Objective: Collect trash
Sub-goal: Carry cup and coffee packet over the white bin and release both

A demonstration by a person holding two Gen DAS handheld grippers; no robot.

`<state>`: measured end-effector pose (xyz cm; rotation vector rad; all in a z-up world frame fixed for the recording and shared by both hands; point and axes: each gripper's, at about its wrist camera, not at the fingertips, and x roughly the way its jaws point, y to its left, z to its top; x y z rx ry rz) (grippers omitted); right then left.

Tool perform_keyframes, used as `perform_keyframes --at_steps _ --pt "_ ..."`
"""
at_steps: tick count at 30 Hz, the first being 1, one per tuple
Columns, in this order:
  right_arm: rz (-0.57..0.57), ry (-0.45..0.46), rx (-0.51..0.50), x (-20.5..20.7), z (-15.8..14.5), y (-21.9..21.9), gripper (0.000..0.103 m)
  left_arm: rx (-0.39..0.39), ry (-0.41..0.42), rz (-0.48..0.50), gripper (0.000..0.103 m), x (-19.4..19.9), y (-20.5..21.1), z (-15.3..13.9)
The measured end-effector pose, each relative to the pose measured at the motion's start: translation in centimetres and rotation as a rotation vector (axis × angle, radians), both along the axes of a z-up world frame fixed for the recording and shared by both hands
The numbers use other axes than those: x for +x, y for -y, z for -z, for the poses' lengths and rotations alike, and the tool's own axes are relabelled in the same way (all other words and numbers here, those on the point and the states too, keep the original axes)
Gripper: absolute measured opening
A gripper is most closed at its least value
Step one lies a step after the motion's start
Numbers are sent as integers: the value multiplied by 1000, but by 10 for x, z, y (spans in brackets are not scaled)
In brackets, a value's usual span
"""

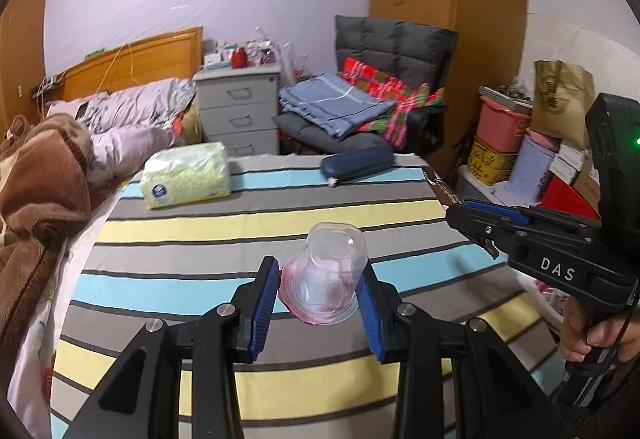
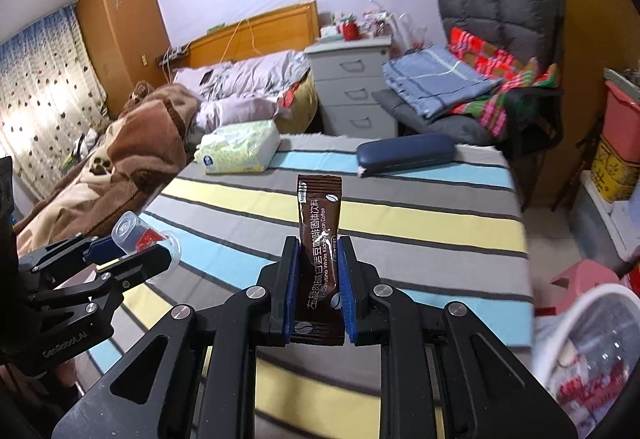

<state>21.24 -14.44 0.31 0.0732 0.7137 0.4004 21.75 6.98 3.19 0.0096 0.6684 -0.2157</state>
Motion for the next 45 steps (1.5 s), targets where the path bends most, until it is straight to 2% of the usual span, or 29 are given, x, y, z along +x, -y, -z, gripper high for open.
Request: perform_keyframes --at_steps 13,26,34,39,45 --pt "135 65 1 -54 -17 63 19 -19 47 151 39 -49 88 -26" --pt "367 53 -10 -98 -11 148 19 -29 30 359 39 -70 197 -22" --pt "503 -9 -49 -108 9 188 19 -7 -17 450 39 -68 260 1" --pt "547 -61 -44 -111 27 208 19 9 -59 473 39 -62 286 21" --pt "599 -82 -101 -110 39 224 19 34 -74 480 39 -56 306 34"
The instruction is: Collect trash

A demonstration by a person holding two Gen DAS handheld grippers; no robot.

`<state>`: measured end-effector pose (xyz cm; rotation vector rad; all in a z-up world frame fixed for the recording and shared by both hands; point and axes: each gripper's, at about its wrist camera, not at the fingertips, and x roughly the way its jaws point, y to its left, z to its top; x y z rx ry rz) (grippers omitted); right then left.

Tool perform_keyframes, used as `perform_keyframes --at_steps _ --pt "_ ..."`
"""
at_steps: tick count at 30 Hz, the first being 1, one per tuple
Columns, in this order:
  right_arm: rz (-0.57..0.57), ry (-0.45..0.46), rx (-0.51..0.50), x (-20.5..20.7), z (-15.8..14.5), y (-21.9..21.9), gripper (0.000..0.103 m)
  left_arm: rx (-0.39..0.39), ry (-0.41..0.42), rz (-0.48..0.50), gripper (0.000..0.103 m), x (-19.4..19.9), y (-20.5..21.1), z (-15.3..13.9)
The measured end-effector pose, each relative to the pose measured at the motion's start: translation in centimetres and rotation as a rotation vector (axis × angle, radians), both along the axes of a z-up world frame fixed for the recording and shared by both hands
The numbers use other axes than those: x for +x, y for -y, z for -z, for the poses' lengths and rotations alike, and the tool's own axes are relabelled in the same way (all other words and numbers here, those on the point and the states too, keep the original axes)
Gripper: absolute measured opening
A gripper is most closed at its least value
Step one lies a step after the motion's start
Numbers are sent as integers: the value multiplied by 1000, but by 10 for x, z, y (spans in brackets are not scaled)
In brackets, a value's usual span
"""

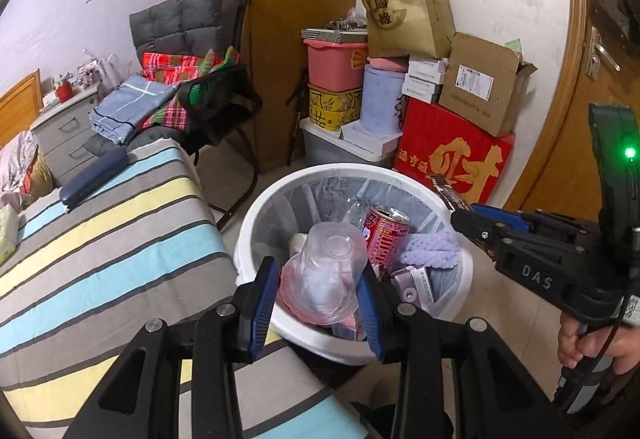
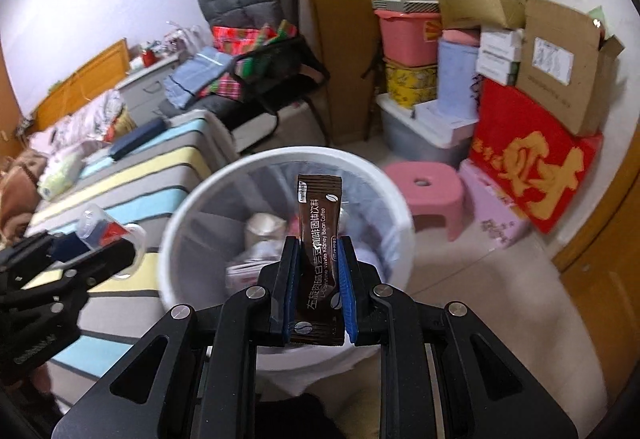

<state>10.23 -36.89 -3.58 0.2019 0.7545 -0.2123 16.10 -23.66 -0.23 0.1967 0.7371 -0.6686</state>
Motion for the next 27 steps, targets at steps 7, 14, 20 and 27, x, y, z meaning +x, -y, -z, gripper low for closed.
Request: perform_keyframes --at_steps 7,14,20,27 --pt "1 -12 -20 7 6 8 20 4 -17 -7 40 14 13 7" --pt "-7 -34 -31 12 11 11 21 15 -28 -34 62 22 14 11" --pt "13 -31 -21 9 12 12 36 15 -29 -57 62 22 6 10" --pt "5 17 0 1 2 2 44 22 21 -110 62 7 -14 -1"
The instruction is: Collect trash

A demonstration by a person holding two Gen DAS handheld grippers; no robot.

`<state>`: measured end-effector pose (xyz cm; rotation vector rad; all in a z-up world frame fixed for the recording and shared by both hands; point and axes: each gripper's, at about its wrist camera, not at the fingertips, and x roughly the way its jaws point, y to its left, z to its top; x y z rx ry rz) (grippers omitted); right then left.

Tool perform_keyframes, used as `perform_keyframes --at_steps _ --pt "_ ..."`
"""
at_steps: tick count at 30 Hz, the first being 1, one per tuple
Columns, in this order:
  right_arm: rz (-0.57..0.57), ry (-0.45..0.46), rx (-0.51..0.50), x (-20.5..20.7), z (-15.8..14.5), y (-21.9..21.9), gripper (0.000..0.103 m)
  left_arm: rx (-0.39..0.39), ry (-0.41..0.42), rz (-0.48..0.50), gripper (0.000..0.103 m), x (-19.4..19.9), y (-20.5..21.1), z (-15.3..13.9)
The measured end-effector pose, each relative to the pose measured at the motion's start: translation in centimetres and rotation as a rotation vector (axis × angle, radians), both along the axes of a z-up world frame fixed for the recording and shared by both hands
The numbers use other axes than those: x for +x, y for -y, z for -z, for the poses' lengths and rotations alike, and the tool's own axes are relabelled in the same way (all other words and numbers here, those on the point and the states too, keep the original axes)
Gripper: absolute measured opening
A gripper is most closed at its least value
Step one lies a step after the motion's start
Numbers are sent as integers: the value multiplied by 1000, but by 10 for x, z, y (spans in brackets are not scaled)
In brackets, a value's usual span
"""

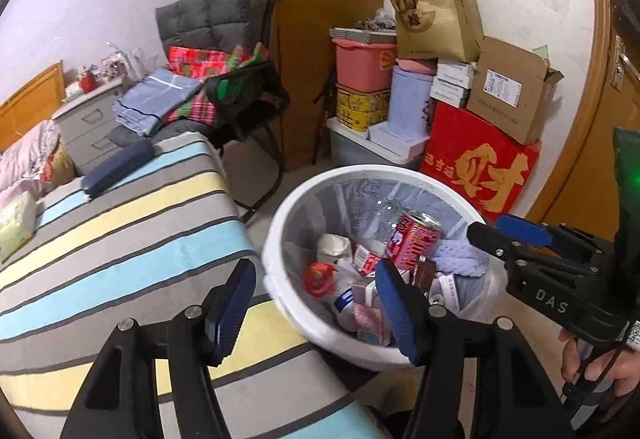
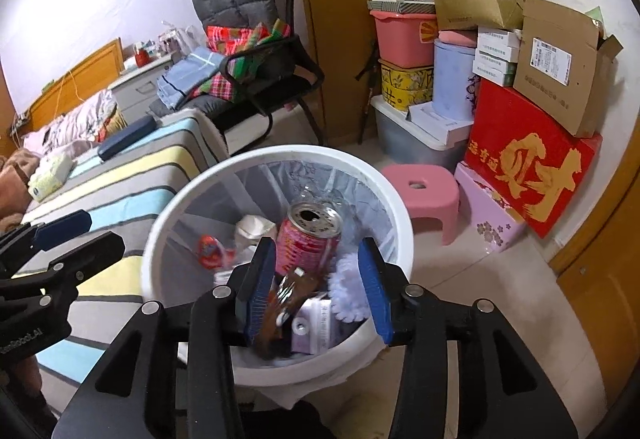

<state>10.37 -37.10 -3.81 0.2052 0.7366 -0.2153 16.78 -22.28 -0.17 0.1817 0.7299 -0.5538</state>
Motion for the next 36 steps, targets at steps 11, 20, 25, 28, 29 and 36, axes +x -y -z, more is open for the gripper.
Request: perform_keyframes --at_steps 11,20,25,28,29,36 --pt "-43 84 -13 -22 -10 -41 44 13 51 -150 62 -35 -61 -5" --pt "-93 144 -11 -39 -6 -73 44 12 75 -240 62 -72 -100 -1" --pt "-124 162 -19 -46 -2 -87 44 10 90 -274 62 -86 -113 2" --pt "-139 172 -34 -49 -4 -94 44 24 100 -283 62 -91 -116 4" --pt "-141 173 -33 -50 -4 -96 44 28 107 -286 62 -92 -117 4" --pt "-155 178 -37 -51 -5 -105 44 26 130 -293 62 -96 -120 1"
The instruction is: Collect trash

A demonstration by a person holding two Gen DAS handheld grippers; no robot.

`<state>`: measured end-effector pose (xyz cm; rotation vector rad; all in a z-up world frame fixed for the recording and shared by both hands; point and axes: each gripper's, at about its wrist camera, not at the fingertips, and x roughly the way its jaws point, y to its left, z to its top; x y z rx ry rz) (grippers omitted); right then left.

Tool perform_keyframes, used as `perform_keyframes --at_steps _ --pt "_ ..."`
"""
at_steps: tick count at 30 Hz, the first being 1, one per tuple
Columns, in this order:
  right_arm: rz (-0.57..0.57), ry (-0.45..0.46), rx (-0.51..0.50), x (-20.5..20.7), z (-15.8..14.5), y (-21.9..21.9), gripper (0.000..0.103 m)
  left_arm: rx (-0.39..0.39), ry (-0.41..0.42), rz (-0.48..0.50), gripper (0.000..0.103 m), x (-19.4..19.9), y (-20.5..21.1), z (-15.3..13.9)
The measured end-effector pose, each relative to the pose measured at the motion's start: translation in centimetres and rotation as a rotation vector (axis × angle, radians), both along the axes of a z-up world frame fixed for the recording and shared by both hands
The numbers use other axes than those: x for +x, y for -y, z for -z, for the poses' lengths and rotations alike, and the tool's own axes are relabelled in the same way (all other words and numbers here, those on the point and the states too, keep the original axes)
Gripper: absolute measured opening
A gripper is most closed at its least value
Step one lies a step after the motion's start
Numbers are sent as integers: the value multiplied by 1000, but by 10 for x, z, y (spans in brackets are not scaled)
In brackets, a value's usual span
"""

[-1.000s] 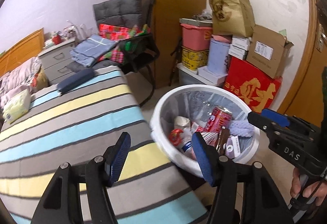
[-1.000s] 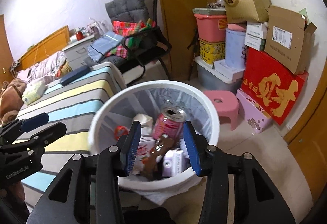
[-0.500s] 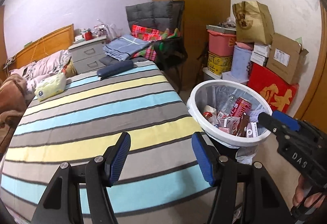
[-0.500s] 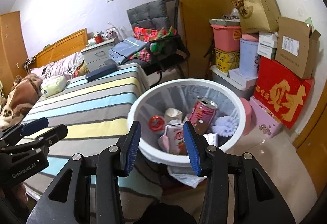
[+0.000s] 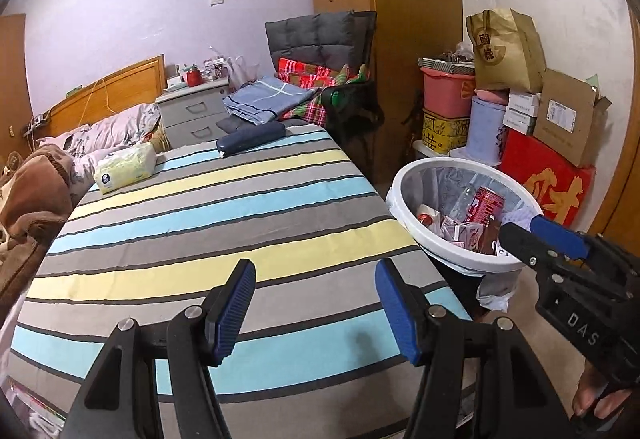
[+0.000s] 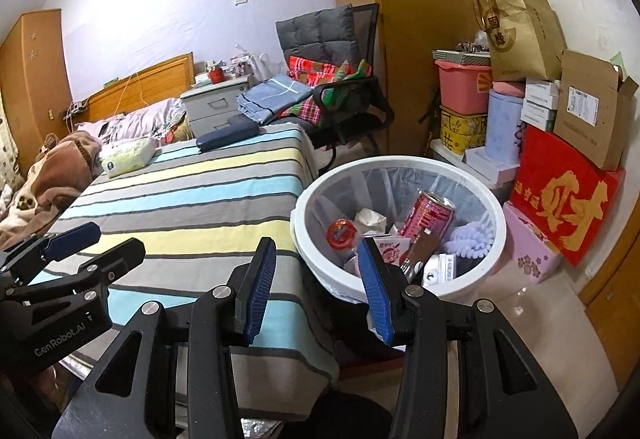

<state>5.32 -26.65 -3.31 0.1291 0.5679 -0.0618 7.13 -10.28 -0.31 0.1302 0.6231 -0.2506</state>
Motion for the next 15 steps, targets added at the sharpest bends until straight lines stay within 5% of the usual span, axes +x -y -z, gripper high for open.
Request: perform_keyframes --at_steps 15 --pt "-3 0 -5 -2 -1 -6 44 -6 11 -4 62 -5 -4 -4"
